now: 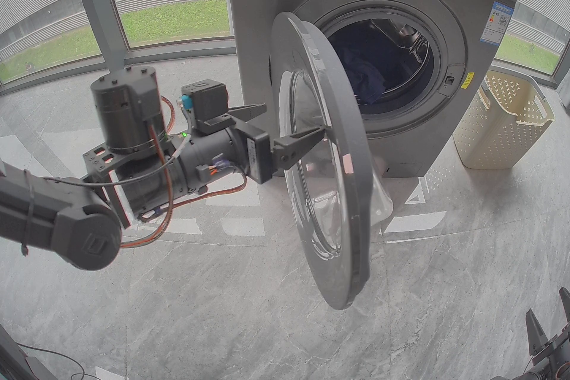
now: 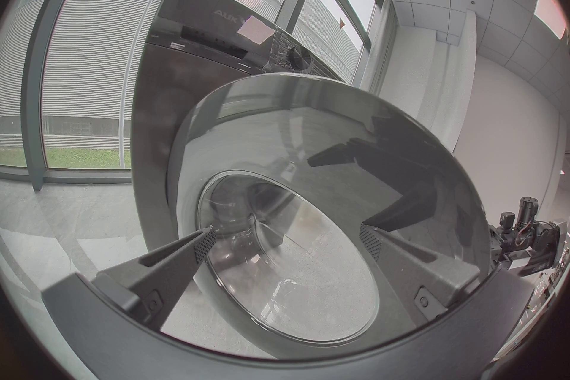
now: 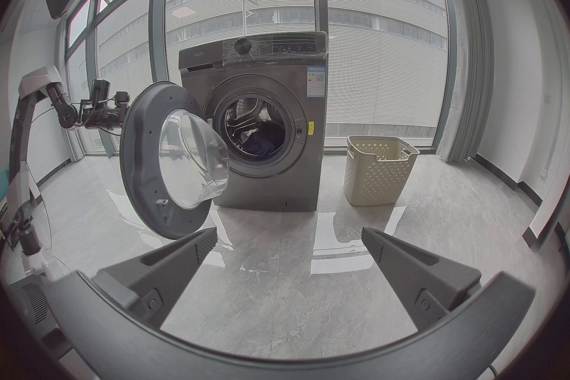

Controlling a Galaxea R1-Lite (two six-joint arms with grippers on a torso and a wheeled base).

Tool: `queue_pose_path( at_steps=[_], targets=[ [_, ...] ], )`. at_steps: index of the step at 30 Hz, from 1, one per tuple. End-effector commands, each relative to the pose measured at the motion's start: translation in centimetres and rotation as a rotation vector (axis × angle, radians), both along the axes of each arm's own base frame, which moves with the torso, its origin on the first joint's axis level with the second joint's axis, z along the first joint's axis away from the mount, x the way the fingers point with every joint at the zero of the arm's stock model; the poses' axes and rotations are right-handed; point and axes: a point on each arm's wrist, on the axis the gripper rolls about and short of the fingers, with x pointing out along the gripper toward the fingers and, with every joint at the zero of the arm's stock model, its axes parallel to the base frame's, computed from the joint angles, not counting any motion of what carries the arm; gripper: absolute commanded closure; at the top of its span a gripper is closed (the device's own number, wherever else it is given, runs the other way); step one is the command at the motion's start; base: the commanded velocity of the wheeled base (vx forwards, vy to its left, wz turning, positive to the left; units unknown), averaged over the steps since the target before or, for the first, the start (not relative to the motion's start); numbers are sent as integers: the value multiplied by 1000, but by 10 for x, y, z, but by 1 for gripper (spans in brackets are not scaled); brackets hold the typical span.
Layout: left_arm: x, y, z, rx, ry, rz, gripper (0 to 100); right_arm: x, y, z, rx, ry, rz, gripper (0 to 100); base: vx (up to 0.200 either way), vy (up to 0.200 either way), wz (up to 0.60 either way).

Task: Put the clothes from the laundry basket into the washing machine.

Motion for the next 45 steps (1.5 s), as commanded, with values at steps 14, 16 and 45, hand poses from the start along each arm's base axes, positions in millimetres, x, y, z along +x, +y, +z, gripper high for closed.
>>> queue_pose_path(
  at_steps=[14,16,45],
  targets=[
    [64,-59,12,-184,2,64,0,0,0,-5,-2,4,0,0,0,0,0],
    [74,-66,12,-210,3,85,0,0,0,-5,-2,4,1,0,0,0,0],
    [127,-112,20,-358,29,298,0,0,0,-5,0,4,1,0,0,0,0]
  ],
)
